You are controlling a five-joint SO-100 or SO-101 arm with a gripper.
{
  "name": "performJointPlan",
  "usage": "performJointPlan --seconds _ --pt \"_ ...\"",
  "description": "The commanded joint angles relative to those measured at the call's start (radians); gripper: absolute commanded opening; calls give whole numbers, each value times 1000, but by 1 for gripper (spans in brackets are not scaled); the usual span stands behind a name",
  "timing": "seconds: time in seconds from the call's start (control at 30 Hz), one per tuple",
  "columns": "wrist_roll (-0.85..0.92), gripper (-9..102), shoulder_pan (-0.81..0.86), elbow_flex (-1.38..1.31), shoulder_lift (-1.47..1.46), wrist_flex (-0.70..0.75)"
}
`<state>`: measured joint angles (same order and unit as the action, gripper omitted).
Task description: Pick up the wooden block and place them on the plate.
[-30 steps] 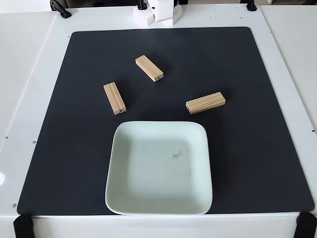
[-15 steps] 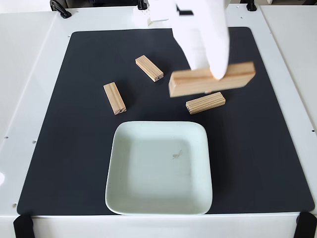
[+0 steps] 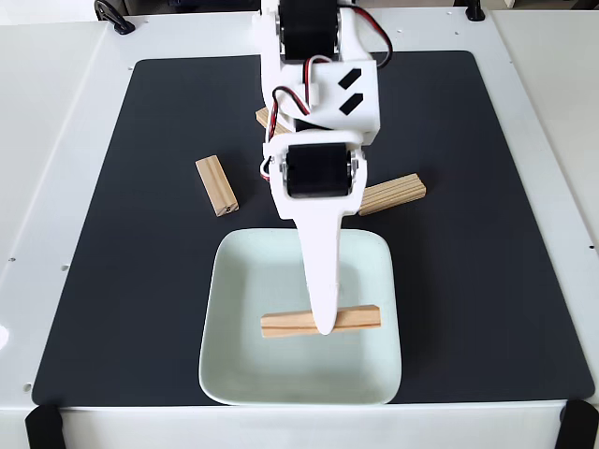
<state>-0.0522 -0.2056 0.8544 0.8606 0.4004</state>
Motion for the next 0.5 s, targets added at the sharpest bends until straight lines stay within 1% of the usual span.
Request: performJointPlan --seconds 0.0,0.47 --pt "-12 0 -2 -54 -8 -20" --pt "-14 0 23 -54 -107 -31"
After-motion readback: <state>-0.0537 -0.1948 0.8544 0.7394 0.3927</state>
